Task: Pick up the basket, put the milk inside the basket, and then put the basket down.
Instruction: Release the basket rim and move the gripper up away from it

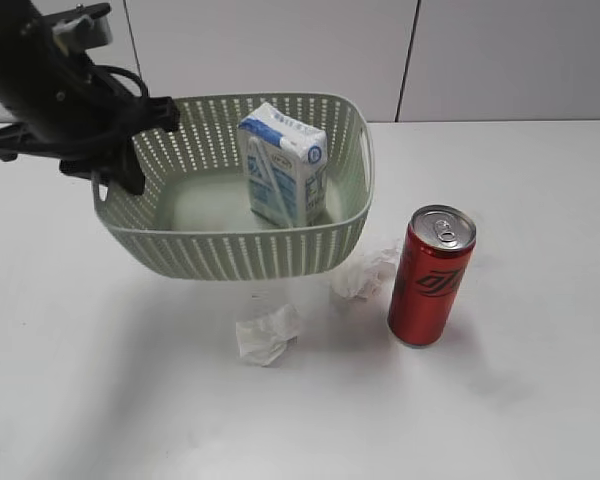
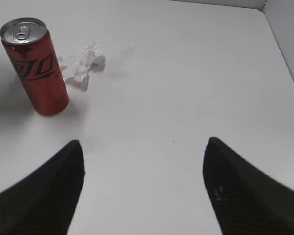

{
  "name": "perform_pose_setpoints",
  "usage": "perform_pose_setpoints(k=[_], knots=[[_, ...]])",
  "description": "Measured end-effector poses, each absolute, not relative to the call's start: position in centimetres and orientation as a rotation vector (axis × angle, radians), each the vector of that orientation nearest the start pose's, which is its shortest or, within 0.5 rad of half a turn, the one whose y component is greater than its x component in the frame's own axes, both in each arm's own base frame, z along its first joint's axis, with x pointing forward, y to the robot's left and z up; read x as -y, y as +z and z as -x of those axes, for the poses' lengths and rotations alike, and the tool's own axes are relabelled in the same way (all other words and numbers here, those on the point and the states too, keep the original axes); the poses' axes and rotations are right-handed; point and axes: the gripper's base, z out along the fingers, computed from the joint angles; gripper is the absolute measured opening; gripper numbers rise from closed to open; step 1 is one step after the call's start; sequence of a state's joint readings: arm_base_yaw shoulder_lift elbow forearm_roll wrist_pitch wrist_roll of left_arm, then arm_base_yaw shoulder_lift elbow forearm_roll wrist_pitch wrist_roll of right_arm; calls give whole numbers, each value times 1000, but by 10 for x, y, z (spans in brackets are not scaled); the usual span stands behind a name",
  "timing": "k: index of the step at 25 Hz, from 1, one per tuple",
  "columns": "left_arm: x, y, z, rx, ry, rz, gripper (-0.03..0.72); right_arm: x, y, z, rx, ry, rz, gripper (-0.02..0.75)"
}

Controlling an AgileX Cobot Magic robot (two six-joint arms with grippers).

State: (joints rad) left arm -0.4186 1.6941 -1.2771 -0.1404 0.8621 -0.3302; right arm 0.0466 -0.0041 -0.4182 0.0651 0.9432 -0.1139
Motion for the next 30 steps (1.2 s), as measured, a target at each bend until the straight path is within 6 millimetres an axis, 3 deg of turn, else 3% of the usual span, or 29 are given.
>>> perform_pose_setpoints(k=[5, 12, 17, 26, 30], knots=[[166, 249, -361, -2818, -325, -44, -2, -5, 264, -8, -1997, 34, 156, 591], [188, 213, -409, -2836, -330, -38, -2, -5, 264, -8, -1997, 35, 155, 591], [191, 188, -417, -2866, -307, -39, -2, -5, 264, -8, -1997, 35, 155, 591], [194, 166, -423, -2878, -299, -33, 2, -5, 264, -8, -1997, 36, 154, 591], [195, 165, -424, -2874, -323, -15, 85, -5, 264, -8, -1997, 36, 154, 591]])
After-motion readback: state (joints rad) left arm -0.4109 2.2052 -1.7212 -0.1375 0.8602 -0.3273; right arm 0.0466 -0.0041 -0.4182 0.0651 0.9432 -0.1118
